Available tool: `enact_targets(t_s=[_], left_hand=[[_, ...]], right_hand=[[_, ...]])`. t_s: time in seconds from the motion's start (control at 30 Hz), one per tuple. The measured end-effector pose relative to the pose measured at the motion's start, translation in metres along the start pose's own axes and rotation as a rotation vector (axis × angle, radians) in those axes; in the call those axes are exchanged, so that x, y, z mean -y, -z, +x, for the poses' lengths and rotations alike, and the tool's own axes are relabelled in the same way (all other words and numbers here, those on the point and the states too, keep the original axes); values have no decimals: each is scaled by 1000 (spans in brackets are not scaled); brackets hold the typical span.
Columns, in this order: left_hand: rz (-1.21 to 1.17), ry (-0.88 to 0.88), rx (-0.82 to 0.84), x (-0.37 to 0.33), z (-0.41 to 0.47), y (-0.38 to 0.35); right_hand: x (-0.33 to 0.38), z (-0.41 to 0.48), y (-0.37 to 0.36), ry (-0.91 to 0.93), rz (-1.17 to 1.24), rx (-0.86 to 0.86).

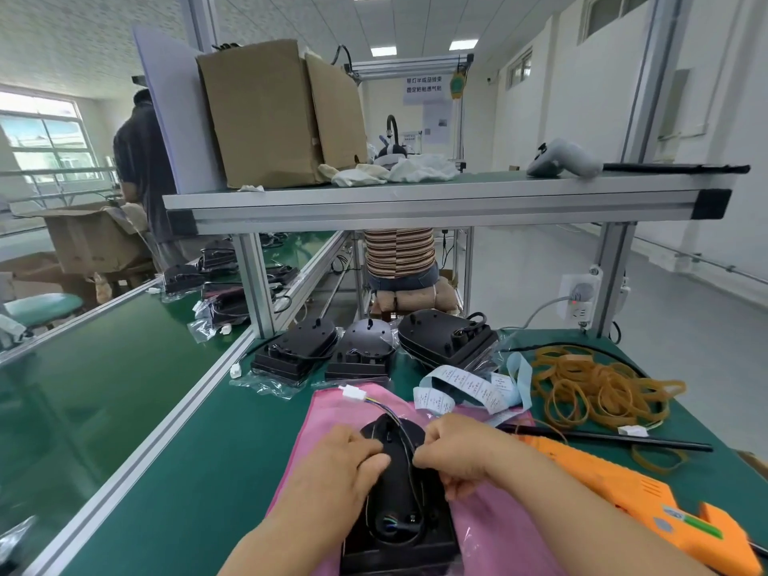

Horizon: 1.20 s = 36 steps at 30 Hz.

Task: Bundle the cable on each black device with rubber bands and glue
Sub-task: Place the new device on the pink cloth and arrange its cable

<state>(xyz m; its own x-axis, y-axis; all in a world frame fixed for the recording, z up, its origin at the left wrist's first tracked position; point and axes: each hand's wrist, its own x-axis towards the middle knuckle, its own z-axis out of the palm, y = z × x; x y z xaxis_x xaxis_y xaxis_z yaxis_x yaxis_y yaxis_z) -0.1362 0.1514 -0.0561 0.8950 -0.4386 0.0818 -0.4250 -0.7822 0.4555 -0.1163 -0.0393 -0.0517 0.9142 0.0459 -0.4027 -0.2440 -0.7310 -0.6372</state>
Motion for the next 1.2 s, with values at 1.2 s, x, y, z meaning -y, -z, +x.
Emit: enact_targets(t_s=[1.2], left_hand=[[-622,406,-297,25,71,-36]], right_hand=[[-15,42,-13,127,256,-188]])
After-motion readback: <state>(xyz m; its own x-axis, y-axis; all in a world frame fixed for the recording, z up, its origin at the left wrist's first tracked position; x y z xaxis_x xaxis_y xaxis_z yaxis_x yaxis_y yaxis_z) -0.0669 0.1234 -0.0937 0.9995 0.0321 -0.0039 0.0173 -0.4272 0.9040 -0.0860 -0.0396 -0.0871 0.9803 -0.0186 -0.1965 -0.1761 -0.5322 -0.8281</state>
